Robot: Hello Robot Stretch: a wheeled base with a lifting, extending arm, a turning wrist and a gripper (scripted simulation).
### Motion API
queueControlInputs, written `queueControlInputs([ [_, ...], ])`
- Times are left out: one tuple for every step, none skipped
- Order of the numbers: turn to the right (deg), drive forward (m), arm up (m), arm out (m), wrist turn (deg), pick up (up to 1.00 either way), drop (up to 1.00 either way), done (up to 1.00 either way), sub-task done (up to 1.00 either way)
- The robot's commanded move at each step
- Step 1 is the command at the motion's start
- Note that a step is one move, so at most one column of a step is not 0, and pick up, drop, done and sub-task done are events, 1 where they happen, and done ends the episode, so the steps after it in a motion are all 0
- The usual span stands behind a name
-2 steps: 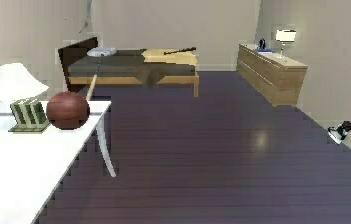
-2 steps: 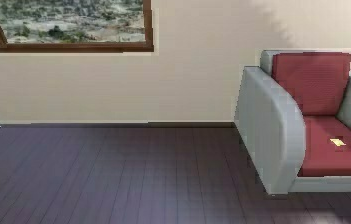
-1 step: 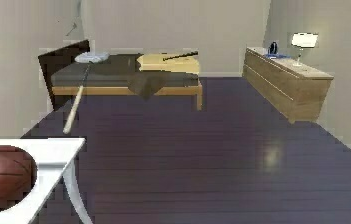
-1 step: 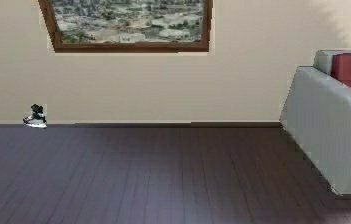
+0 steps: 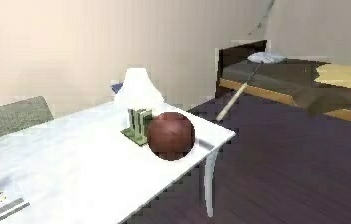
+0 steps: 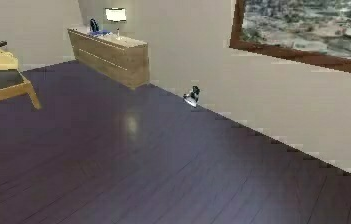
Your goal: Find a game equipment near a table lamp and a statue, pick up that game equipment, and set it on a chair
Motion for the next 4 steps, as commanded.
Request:
queueControlInputs([
  [-45.0, 0.0, 0.0, 0.0, 0.0, 0.0, 0.0, 0.0, 0.0],
  [-42.0, 0.0, 0.0, 0.0, 0.0, 0.0, 0.0, 0.0, 0.0],
  [0.0, 0.0, 0.5, 0.0, 0.0, 0.0, 0.0, 0.0, 0.0],
  [0.0, 0.0, 0.38, 0.0, 0.0, 0.0, 0.0, 0.0, 0.0],
])
